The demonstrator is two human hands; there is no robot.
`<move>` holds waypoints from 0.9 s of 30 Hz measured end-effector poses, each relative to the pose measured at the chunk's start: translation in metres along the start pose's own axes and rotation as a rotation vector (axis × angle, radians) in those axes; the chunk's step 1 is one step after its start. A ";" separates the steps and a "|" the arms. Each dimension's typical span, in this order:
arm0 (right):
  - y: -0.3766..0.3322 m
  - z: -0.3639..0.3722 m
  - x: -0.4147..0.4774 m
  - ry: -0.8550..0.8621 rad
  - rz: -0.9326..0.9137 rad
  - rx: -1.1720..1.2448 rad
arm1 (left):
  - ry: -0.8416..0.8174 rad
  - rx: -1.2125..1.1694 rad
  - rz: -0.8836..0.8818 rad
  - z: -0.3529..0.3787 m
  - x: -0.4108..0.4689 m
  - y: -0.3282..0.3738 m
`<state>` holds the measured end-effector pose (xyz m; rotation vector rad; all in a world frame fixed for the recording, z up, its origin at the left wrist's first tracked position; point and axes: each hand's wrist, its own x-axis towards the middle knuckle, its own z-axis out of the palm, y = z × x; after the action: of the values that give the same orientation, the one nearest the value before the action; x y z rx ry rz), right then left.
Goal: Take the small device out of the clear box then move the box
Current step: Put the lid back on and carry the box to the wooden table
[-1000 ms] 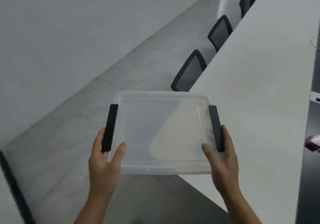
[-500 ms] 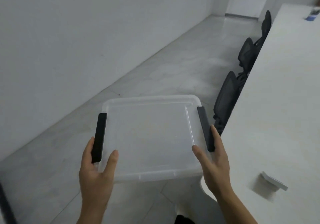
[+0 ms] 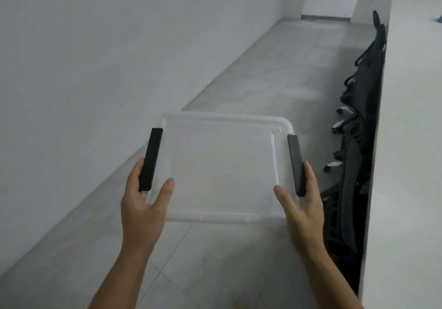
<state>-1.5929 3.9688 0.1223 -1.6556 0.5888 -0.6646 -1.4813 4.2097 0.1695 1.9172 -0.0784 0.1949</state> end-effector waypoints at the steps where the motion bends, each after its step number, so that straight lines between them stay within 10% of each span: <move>1: -0.003 0.009 0.023 0.010 -0.011 -0.002 | -0.004 -0.004 0.004 0.010 0.023 0.002; 14: 0.015 0.112 0.379 0.180 -0.034 -0.132 | -0.168 -0.117 0.014 0.245 0.366 -0.016; 27: 0.094 0.005 0.710 0.669 0.080 -0.112 | -0.607 -0.122 0.232 0.661 0.586 0.085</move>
<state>-1.0882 3.4608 0.1054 -1.4838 1.1789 -1.1530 -0.8527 3.5850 0.1273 1.7839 -0.7032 -0.2394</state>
